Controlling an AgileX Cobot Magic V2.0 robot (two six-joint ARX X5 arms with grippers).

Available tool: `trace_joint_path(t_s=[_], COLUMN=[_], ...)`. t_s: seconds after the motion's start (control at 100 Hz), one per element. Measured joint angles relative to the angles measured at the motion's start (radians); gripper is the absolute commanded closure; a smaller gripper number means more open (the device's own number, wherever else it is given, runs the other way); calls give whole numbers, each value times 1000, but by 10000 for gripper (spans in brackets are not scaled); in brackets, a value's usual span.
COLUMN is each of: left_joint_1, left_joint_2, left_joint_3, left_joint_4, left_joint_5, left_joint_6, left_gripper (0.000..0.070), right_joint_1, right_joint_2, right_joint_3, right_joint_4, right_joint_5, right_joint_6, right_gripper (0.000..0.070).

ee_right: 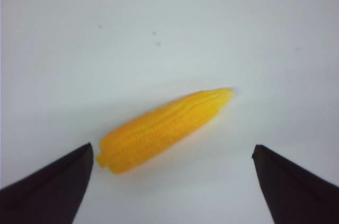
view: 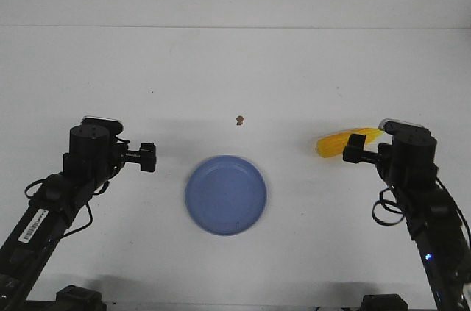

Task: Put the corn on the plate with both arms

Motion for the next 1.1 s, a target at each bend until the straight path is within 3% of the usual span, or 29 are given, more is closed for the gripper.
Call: trace_joint_path(t_s=[0.33,0.82,0.88,0.96,0.99,1.1], left_joint_1=[0,0,0,0,0,0], left_joint_2=[0,0,0,0,0,0], left_joint_3=[0,0,0,0,0,0], left_joint_4=[0,0,0,0,0,0], left_joint_5=[0,0,0,0,0,0], left_joint_6=[0,0,0,0,0,0], left_gripper=[74,75,75,74,75,75], right_joint_1=[-50,-51,-51,-51,-51,-51], right_joint_2=[356,522,532,540,542,544], right_joint_3=[0,0,2,5,5,5], right_joint_4=[152,298,307,306,306,306], right_joint_5=[-80,-164,-166,-170,-177,-224], right_joint_6=[197,286,287,289,289,280], right_gripper=[65,73,155,450,525,546])
